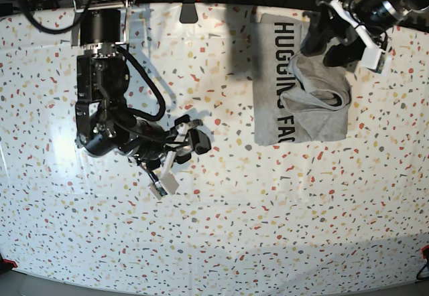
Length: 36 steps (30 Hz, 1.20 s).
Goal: Fold the T-shirt properly
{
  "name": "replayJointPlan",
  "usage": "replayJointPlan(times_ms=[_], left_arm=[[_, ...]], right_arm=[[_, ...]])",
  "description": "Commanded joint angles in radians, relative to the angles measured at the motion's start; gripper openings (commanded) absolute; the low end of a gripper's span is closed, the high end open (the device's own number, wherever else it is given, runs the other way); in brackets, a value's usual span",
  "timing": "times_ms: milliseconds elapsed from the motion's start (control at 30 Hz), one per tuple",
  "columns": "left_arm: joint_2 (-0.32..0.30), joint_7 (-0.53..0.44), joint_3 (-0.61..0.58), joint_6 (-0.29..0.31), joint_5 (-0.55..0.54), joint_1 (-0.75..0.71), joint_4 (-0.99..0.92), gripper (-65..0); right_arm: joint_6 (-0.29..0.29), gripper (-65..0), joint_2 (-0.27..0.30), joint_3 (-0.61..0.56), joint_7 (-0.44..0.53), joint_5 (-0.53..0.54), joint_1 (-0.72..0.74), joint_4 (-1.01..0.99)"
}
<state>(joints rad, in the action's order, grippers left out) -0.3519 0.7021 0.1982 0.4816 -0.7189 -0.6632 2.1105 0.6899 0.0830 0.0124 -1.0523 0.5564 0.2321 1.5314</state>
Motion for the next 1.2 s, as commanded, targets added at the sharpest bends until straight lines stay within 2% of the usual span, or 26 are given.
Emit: replayJointPlan(times_ms=[0, 67, 100, 233, 400, 467, 600, 700, 800, 1000, 1067, 1167], left_arm=[[-0.008, -0.049, -0.021, 0.008, 0.019, -0.004, 0.019, -32.6], [-0.008, -0.111, -0.073, 0.004, 0.117, -0.004, 0.019, -32.6], [-0.008, -0.137, -0.097, -0.016, 0.161, -0.004, 0.019, -32.6], [-0.008, -0.154, -0.172, -0.154, 0.303, 0.004, 0.019, -32.6], [-0.008, -0.206, -0.214, -0.248, 0.382, 0.004, 0.019, -32.6], [0.000, -0.211, -0.227, -0.251, 0.389, 0.006, 0.019, -32.6], [0.069, -0.210, -0.266, -0.250, 0.473, 0.010, 0.019, -32.9], [0.109, -0.220, -0.317, -0.250, 0.593, 0.010, 0.019, -32.9], [0.122, -0.264, -0.358, -0.259, 0.685, 0.019, 0.019, -32.9], [0.121, -0.259, -0.371, -0.416, 0.755, 0.037, 0.019, -36.0], [0.121, -0.259, -0.371, -0.446, 0.798, 0.037, 0.019, -36.0], [0.122, -0.259, -0.371, -0.455, 0.856, 0.037, 0.019, -36.0]], right_arm=[[0.008, -33.4, 0.003, 0.001, 0.022, 0.024, 0.025, 0.016], [0.008, -33.4, 0.003, 0.001, 0.022, 0.024, 0.025, 0.016], [0.008, -33.4, 0.003, 0.001, 0.022, 0.024, 0.025, 0.016], [0.008, -33.3, 0.003, 0.002, 0.019, 0.023, 0.025, 0.016], [0.008, -33.4, 0.000, 0.001, 0.020, 0.024, 0.025, 0.016], [0.008, -33.4, 0.000, 0.001, 0.020, 0.024, 0.025, 0.016], [0.008, -33.4, 0.000, 0.001, 0.021, 0.024, 0.026, 0.016], [0.008, -33.4, 0.000, 0.001, 0.021, 0.024, 0.025, 0.016], [0.008, -33.4, 0.000, 0.001, 0.021, 0.024, 0.025, 0.016], [0.008, -33.4, 0.000, 0.001, 0.020, 0.024, 0.025, 0.016], [0.008, -33.4, 0.000, 0.001, 0.020, 0.024, 0.025, 0.016], [0.008, -33.4, 0.000, 0.001, 0.020, 0.024, 0.025, 0.016]])
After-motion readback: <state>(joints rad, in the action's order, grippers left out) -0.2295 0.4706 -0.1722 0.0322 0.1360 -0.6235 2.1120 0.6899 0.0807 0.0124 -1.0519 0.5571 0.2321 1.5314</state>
